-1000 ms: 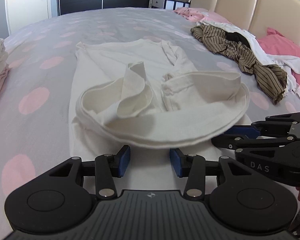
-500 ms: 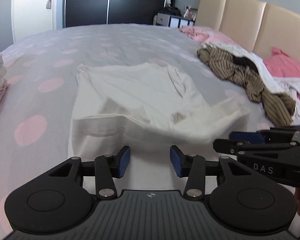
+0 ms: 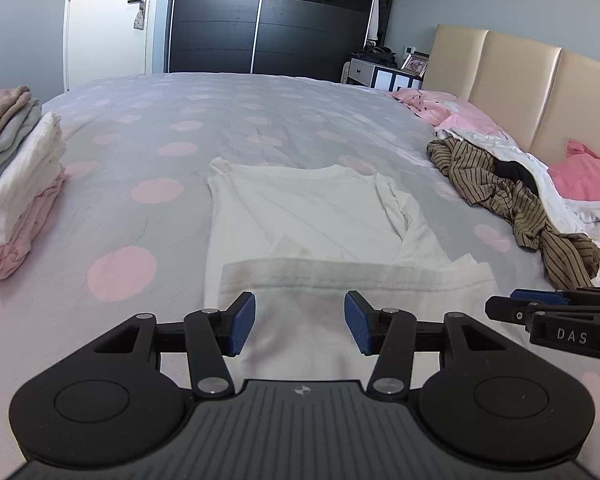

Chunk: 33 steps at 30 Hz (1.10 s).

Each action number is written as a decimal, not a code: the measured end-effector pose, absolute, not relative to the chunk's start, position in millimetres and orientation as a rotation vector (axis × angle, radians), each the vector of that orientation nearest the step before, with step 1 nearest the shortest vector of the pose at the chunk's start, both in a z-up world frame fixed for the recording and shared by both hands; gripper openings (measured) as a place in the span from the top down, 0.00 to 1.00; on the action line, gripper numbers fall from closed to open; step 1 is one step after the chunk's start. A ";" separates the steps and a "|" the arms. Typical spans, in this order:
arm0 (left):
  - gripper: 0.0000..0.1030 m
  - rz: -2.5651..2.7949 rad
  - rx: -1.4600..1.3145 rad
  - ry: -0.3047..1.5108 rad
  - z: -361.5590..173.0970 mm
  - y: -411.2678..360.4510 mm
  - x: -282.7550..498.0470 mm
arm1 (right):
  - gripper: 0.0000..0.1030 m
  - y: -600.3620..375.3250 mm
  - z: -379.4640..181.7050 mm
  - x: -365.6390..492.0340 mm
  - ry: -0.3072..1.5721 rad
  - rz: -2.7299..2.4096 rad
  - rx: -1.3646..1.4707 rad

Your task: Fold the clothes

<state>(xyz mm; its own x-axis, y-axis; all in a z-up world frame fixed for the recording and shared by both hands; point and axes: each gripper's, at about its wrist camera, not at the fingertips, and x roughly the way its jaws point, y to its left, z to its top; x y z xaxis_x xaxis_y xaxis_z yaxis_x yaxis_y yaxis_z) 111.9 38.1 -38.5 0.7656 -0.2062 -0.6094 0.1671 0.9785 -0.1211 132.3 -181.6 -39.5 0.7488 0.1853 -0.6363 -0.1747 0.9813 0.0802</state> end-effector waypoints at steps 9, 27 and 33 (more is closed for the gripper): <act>0.55 -0.246 0.019 0.649 -34.9 39.4 84.5 | 0.63 -175.5 -39.7 99.0 0.694 0.245 -0.036; 0.67 -0.241 -0.038 0.716 -59.3 21.1 155.5 | 0.70 -165.0 -57.7 165.5 0.720 0.237 0.012; 0.67 -0.231 -0.079 0.778 -82.4 32.1 173.6 | 0.72 -173.7 -82.0 190.9 0.776 0.220 0.078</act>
